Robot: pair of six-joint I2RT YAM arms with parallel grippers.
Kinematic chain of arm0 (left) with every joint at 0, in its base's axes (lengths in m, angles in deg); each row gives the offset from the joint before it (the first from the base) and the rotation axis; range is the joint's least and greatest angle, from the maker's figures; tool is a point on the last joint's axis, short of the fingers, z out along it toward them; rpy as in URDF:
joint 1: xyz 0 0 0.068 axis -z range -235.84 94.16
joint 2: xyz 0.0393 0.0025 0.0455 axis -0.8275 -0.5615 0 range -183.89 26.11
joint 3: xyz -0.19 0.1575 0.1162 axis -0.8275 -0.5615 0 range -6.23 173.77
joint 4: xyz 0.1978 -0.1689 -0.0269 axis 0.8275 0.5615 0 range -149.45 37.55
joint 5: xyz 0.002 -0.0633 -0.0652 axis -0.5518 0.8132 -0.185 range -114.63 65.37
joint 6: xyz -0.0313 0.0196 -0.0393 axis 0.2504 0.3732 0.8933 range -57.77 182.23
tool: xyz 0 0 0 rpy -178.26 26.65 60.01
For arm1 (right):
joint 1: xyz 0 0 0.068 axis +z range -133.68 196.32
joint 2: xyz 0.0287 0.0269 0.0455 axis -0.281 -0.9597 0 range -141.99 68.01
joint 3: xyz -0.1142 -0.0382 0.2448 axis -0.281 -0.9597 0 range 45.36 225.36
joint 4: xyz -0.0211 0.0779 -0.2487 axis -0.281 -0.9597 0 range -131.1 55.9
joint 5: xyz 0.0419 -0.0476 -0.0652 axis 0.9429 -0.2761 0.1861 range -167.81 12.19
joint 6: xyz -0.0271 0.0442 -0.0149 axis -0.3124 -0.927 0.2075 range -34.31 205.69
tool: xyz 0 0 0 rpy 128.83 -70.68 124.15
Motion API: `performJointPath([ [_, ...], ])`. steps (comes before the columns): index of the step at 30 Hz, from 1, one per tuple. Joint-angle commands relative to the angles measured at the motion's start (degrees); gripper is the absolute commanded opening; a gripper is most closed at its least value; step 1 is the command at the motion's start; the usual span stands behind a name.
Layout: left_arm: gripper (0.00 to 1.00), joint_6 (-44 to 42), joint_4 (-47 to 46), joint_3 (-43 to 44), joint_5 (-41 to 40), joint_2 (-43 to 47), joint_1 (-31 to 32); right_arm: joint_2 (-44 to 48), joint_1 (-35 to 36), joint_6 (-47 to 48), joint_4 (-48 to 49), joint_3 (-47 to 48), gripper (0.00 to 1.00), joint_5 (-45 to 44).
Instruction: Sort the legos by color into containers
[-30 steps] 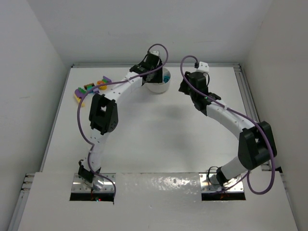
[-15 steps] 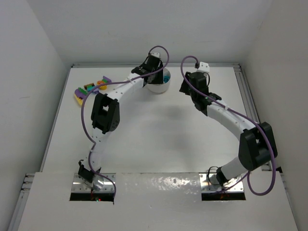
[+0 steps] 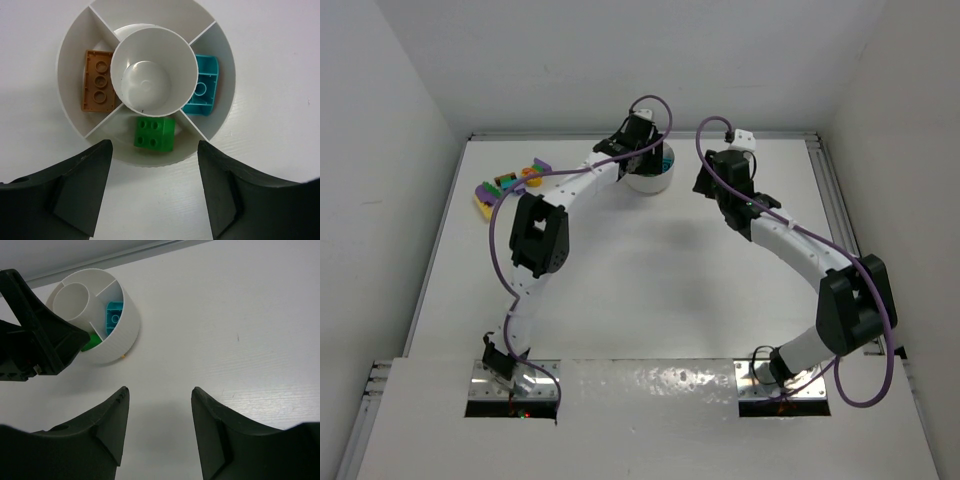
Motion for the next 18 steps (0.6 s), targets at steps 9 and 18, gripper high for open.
performJointPath([
  [9,0.68,-2.6,-0.4,8.8,1.9,3.4,-1.1,2.4,-0.1,3.1,-0.4,1.4,0.52,3.2],
  [18,0.77,-14.4,6.9,4.4,-3.3,16.2,-15.0,2.0,0.0,7.3,-0.8,3.0,0.53,13.6],
])
